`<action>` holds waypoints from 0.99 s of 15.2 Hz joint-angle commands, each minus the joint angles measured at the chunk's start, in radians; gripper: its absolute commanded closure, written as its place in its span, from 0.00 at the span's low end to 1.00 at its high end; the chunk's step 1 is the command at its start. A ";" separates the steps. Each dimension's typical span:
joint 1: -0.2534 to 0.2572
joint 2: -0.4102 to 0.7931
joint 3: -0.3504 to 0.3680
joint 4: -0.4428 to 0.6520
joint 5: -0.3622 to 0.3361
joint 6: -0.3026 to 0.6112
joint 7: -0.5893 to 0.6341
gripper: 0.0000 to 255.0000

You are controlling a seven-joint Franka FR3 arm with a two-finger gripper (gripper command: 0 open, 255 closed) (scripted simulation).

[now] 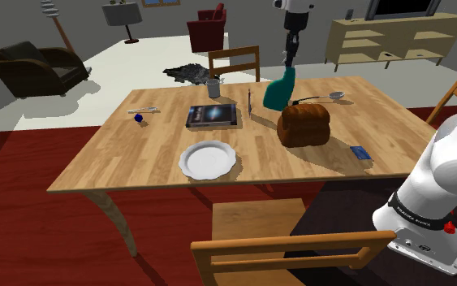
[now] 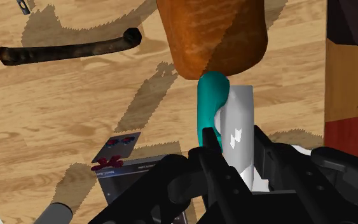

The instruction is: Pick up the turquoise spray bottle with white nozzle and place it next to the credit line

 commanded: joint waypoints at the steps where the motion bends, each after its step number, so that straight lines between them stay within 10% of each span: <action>1: -0.003 -0.082 0.001 -0.059 -0.020 -0.022 0.003 1.00; 15: -0.069 -0.526 0.003 -0.233 -0.118 -0.281 -0.035 1.00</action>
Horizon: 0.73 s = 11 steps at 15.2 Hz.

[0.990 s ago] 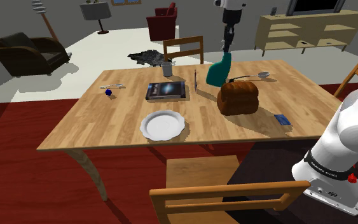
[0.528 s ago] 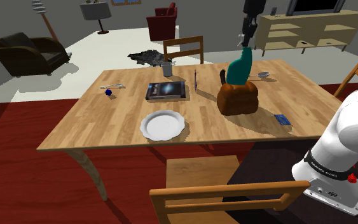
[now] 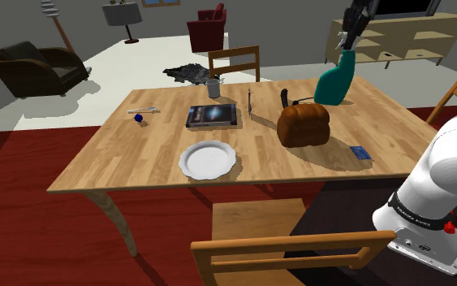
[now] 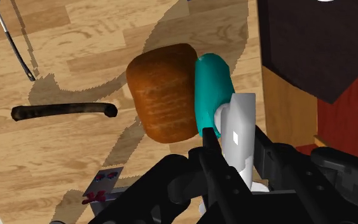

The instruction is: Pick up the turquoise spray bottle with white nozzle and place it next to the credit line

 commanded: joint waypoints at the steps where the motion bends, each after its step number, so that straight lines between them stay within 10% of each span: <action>1: -0.011 -0.053 -0.002 -0.001 -0.012 -0.052 -0.012 1.00; 11: -0.065 -0.274 -0.012 0.046 -0.068 -0.314 -0.089 1.00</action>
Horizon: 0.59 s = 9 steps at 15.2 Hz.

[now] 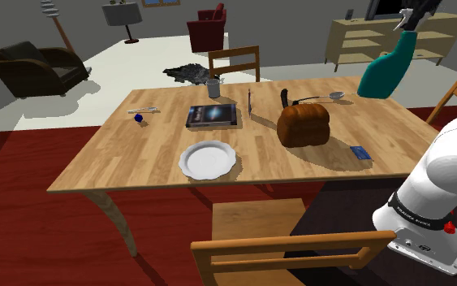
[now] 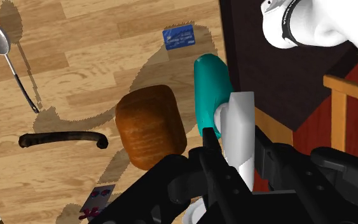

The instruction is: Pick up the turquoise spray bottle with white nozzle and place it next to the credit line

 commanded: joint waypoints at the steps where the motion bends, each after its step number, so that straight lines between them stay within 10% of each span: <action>1: -0.010 -0.034 -0.006 0.027 -0.014 -0.061 -0.022 1.00; 9: -0.031 -0.131 -0.019 -0.027 -0.044 -0.099 -0.051 1.00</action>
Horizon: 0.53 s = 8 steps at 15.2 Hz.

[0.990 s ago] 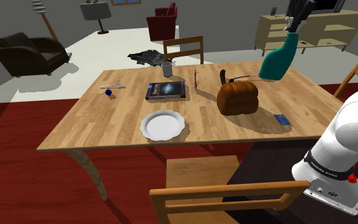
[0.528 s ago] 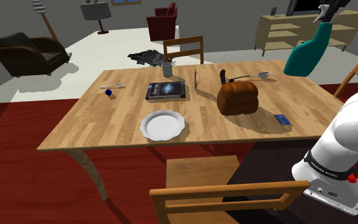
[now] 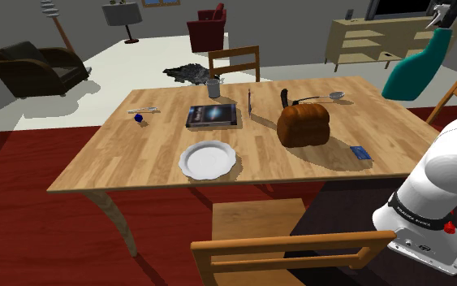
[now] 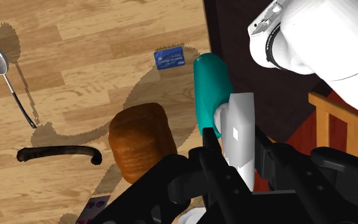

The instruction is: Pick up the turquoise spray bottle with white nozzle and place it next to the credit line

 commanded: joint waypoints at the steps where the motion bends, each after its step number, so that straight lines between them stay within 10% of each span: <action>1: -0.003 -0.021 -0.002 -0.041 -0.004 0.020 0.002 1.00; 8: -0.015 -0.086 -0.014 -0.173 -0.019 0.087 0.009 1.00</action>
